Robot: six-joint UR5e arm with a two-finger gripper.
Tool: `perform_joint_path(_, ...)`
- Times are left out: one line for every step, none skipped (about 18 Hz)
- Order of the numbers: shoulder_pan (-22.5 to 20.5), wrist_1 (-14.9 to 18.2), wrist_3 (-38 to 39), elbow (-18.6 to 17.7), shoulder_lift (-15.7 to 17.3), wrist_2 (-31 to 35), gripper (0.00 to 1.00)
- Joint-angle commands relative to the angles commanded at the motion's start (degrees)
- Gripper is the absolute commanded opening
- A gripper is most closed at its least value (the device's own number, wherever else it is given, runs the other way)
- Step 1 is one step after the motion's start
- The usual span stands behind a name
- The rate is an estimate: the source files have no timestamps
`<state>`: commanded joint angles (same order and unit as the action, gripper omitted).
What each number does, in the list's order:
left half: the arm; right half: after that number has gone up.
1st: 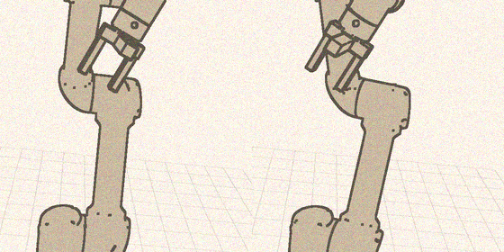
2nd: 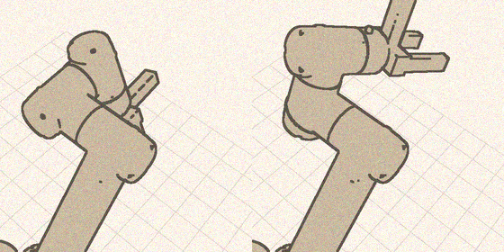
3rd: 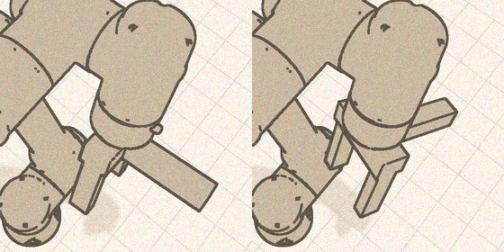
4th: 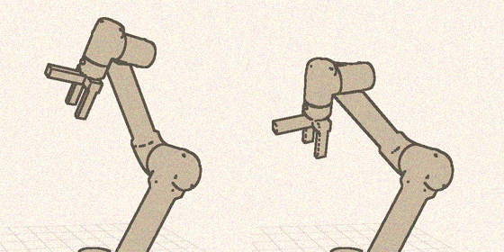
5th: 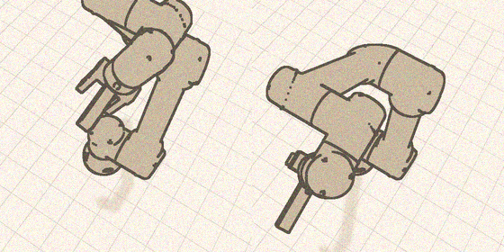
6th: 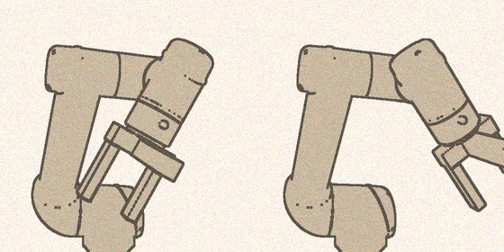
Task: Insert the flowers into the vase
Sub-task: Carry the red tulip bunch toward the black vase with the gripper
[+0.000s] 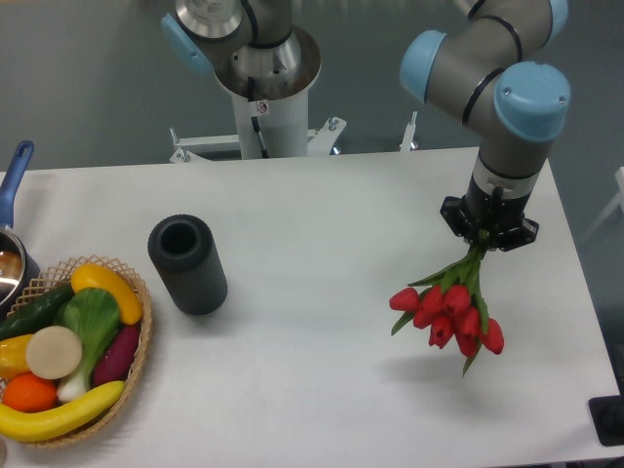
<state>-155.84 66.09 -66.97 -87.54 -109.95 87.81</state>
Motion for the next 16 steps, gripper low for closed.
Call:
perform_joint_path(0.6, -0.1, 0.1, 0.0, 0.0, 0.0, 0.00)
perform_joint_path(1.1, -0.2, 0.1, 0.0, -0.1, -0.1, 0.00)
perform_joint_path(1.6, -0.2, 0.1, 0.0, 0.0, -0.4, 0.00)
perform_joint_path(1.9, -0.3, 0.2, 0.0, 0.0, -1.2, 0.00)
perform_joint_path(2.1, -0.5, 1.0, 0.0, 0.1, -2.4, 0.00)
perform_joint_path(2.1, -0.6, 2.3, 0.0, 0.3, -3.6, 0.00)
perform_joint_path(2.7, -1.3, 4.1, 0.0, 0.5, -6.0, 0.00)
perform_joint_path(3.3, -3.1, 5.3, -0.2, 0.7, -8.1, 0.00)
perform_joint_path(3.8, -5.3, 6.3, -0.5, 1.0, -10.0, 0.00)
perform_joint_path(4.4, -7.5, 6.9, -1.0, 1.3, -11.9, 0.00)
perform_joint_path(4.9, -9.5, 8.0, -1.5, 1.6, -13.4, 0.00)
perform_joint_path(5.6, -11.2, 9.7, -2.2, 1.8, -15.3, 0.00)
perform_joint_path(6.4, -12.2, 11.4, -2.7, 1.8, -18.4, 0.00)
perform_joint_path(6.5, -12.7, 12.1, -3.5, 2.0, -22.5, 0.00)
perform_joint_path(6.8, -12.8, 12.2, -4.5, 2.8, -27.0, 0.00)
perform_joint_path(6.9, -12.8, 12.2, -5.7, 3.8, -30.8, 0.00)
